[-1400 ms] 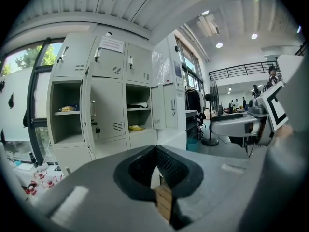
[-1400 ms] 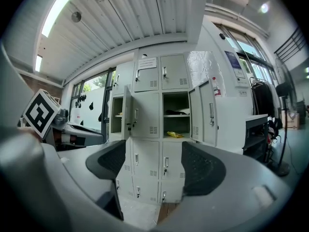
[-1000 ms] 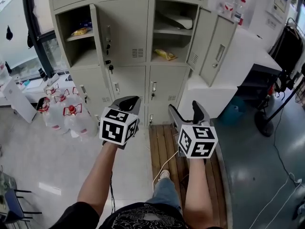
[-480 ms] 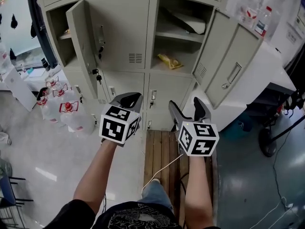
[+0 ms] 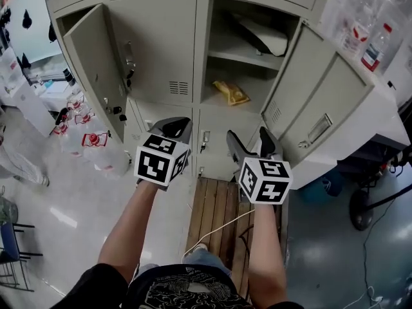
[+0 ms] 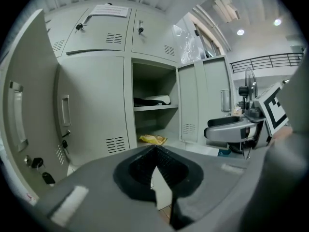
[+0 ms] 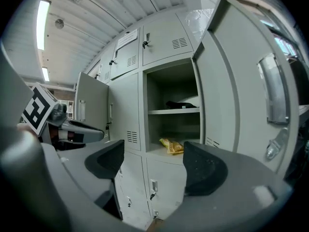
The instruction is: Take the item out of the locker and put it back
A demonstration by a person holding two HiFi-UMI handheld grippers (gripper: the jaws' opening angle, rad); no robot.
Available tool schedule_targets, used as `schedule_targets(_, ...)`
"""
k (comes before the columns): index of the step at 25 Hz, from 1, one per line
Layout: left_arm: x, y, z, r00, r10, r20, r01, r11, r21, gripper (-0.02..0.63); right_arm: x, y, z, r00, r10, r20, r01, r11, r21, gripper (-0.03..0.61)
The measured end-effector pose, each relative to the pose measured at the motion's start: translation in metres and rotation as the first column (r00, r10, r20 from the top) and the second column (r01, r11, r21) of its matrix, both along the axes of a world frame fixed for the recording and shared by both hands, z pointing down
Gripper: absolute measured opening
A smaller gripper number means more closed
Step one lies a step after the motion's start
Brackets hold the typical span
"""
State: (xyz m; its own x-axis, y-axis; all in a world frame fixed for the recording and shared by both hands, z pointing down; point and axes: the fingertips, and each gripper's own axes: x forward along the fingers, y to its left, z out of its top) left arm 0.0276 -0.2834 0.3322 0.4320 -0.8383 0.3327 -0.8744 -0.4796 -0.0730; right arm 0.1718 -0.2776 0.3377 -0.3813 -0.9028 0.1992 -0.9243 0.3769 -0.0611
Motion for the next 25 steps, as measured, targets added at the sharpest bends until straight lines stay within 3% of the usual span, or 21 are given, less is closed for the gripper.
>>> schedule_targets(12, -0.007, -0.027, -0.001, 0.999, -0.034, 0.005, 0.034, 0.999, 0.013, 0.0, -0.005, -0.043, 0.009, 0.999, -0.039, -0.019, 0.039, 0.999, -0.008, 0.388)
schedule_targets(25, -0.032, -0.101, 0.021, 1.0, -0.003, -0.024, 0.004, 0.999, 0.043, 0.0, -0.024, -0.126, 0.049, 0.998, 0.006, -0.07, -0.007, 1.0, -0.016, 0.373)
